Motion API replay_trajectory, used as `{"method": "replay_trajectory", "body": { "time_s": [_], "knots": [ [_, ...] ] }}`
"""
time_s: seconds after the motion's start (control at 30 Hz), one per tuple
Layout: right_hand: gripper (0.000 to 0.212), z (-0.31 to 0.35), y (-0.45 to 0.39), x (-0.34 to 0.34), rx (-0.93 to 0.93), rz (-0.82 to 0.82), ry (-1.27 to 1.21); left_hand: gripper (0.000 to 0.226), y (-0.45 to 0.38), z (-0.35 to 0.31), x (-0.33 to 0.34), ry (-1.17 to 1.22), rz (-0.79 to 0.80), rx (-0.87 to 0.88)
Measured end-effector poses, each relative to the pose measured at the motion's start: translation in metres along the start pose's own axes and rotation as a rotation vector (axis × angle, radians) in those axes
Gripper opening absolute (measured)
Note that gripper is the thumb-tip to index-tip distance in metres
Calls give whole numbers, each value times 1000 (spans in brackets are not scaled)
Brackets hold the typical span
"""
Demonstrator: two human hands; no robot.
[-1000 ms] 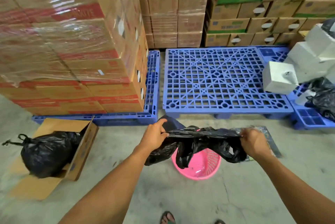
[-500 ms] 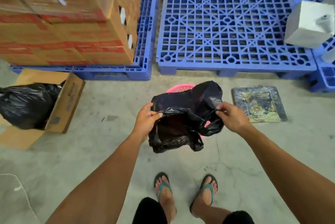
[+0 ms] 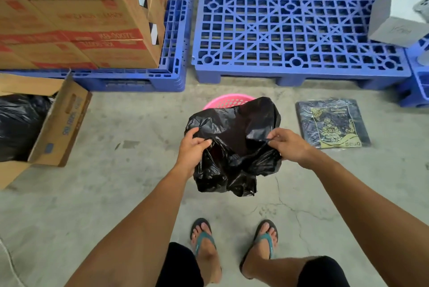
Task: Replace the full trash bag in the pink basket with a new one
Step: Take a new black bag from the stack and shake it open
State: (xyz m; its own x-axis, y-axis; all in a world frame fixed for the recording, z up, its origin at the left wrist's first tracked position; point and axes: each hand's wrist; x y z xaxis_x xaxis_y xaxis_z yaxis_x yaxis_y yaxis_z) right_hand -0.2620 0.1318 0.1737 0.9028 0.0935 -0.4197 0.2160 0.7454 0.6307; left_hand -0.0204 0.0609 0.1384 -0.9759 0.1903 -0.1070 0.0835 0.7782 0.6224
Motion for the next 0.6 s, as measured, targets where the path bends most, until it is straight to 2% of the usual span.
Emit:
{"method": "replay_trajectory", "body": {
  "time_s": [0.17,0.27,0.37,0.5,0.6],
  "knots": [
    [18,-4,12,14,73,82,-53,57,24,7,6,-2,56,-58],
    [19,0,12,16,84,45,-92,56,30,3,3,-4,60,-51],
    [14,3,-9,13,70,-32,-143,54,13,-2,8,-115,103,38],
    [14,-6,-61,8,-2,-104,-137,56,-55,5,21,-279,98,223],
    [14,-20,-102,9,-63,-128,-96,56,-107,17,31,-301,96,285]
  ]
}}
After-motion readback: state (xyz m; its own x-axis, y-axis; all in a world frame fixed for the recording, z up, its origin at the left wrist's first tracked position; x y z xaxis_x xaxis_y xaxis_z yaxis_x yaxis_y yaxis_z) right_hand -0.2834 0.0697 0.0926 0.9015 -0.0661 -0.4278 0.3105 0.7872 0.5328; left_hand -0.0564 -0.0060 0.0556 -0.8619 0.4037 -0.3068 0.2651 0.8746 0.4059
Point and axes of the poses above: each hand's wrist, its own y-axis away from the middle knuckle, its own x-axis out of the palm, z = x × y, and after that the axes turned 2 degrees about -z, right-handed
